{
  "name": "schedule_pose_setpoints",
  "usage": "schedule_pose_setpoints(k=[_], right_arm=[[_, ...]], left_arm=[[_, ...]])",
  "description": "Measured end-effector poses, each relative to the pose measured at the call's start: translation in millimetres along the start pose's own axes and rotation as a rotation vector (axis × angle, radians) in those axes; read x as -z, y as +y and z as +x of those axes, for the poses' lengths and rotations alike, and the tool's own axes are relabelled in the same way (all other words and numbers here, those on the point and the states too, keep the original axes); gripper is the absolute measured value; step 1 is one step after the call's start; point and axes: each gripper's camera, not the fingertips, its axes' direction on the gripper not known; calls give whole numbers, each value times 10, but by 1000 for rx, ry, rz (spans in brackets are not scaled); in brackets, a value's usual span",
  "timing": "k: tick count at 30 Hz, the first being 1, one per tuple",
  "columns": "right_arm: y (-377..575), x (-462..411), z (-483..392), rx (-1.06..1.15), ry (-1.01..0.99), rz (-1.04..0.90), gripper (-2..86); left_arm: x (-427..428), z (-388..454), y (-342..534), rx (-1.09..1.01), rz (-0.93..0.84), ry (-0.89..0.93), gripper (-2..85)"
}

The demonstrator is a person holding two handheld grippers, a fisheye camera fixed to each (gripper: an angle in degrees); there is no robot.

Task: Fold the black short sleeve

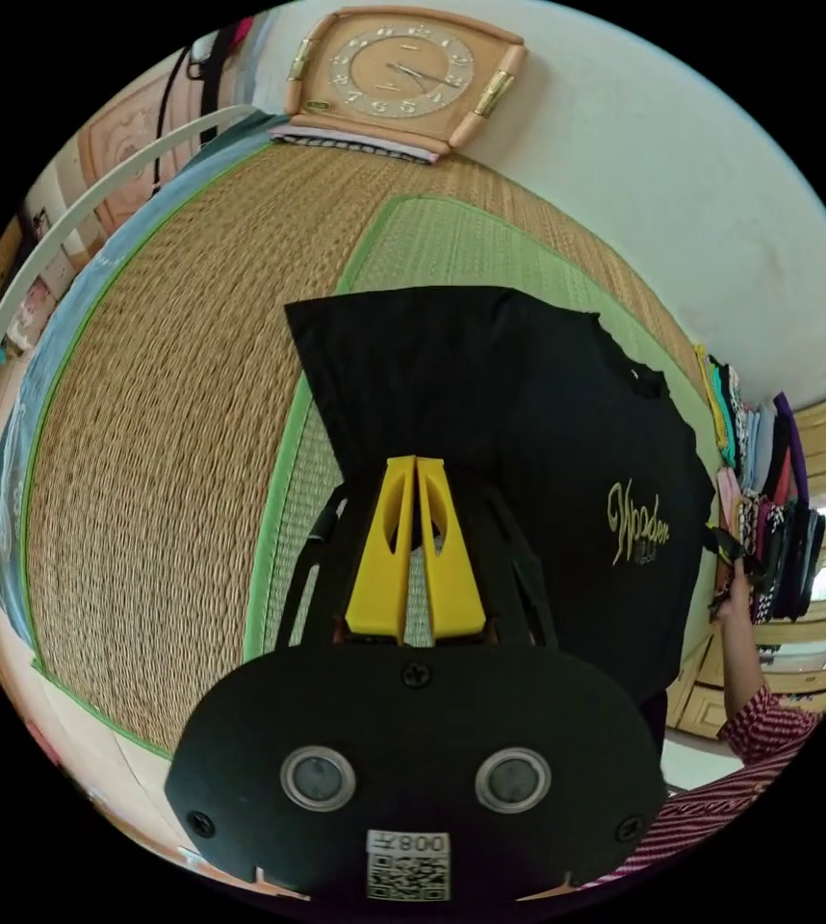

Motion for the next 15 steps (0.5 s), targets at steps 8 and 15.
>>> schedule_pose_setpoints(k=[8,15], right_arm=[[485,307,-700,157,-62,-37,1],[850,-412,-1251,271,65,-241,1]], left_arm=[[74,27,699,-75,-27,192,1],[-278,-6,1109,-87,-127,134,1]])
